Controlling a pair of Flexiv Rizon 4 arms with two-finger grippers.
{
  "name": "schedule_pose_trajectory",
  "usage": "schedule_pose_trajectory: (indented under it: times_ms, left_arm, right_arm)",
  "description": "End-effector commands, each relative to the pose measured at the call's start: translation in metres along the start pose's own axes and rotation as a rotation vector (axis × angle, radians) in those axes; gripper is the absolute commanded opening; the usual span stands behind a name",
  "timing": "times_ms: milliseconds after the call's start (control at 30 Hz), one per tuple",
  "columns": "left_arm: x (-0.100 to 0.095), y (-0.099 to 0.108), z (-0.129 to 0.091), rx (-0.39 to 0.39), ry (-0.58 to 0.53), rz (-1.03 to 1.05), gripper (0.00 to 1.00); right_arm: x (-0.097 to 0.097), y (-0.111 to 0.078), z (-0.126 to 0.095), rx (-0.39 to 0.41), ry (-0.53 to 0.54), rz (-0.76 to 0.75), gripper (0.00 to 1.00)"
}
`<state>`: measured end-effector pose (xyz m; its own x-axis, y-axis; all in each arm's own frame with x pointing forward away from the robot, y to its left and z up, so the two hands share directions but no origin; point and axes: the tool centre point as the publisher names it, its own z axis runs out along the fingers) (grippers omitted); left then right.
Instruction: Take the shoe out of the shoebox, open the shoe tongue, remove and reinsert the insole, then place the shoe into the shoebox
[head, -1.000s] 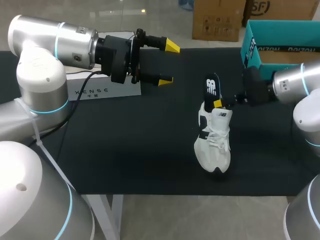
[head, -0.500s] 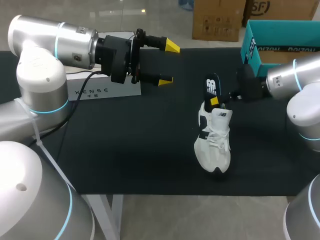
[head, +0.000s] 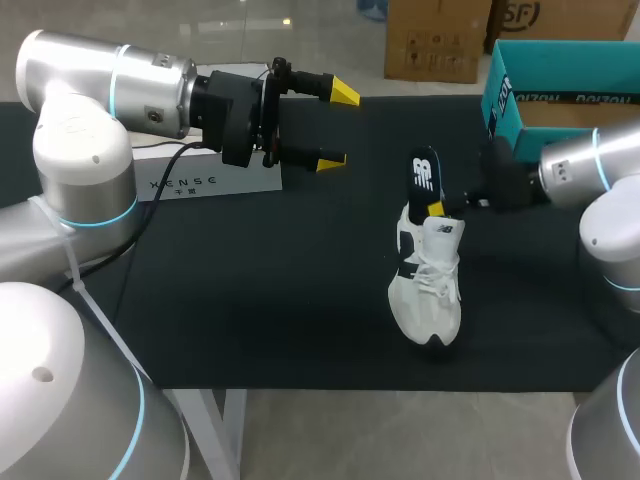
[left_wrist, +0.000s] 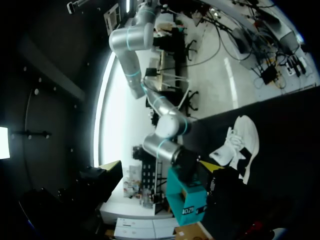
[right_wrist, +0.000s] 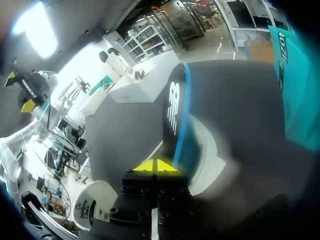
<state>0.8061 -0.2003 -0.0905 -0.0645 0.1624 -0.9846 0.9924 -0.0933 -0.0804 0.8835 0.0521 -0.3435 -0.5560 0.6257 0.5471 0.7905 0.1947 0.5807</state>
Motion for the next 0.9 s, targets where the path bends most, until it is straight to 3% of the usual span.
schedule_pose_trajectory:
  times_ms: [33, 167, 300, 333, 367, 567, 900]
  left_arm:
    - [-0.001, 0.0, 0.0, 0.001, 0.004, 0.0, 1.0]
    - [-0.001, 0.0, 0.0, 0.001, 0.004, 0.0, 1.0]
    - [-0.001, 0.0, 0.0, 0.001, 0.004, 0.0, 1.0]
    - [-0.001, 0.0, 0.0, 0.001, 0.004, 0.0, 1.0]
    - [-0.001, 0.0, 0.0, 0.001, 0.004, 0.0, 1.0]
    - [-0.001, 0.0, 0.0, 0.001, 0.004, 0.0, 1.0]
    - [-0.001, 0.0, 0.0, 0.001, 0.004, 0.0, 1.0]
  right_arm:
    - [0.005, -0.01, -0.003, -0.001, -0.006, 0.007, 0.0]
    - [0.008, -0.019, -0.003, 0.001, -0.002, 0.025, 0.0]
    - [0.01, -0.017, -0.004, -0.004, -0.01, 0.027, 0.03]
    - [0.009, -0.014, -0.004, -0.005, -0.011, 0.026, 0.24]
    - [0.01, -0.012, -0.005, -0.007, -0.013, 0.021, 0.34]
    - [0.004, 0.007, -0.002, -0.012, -0.022, -0.003, 0.46]
    - [-0.001, 0.016, 0.009, 0.003, -0.021, -0.017, 0.45]
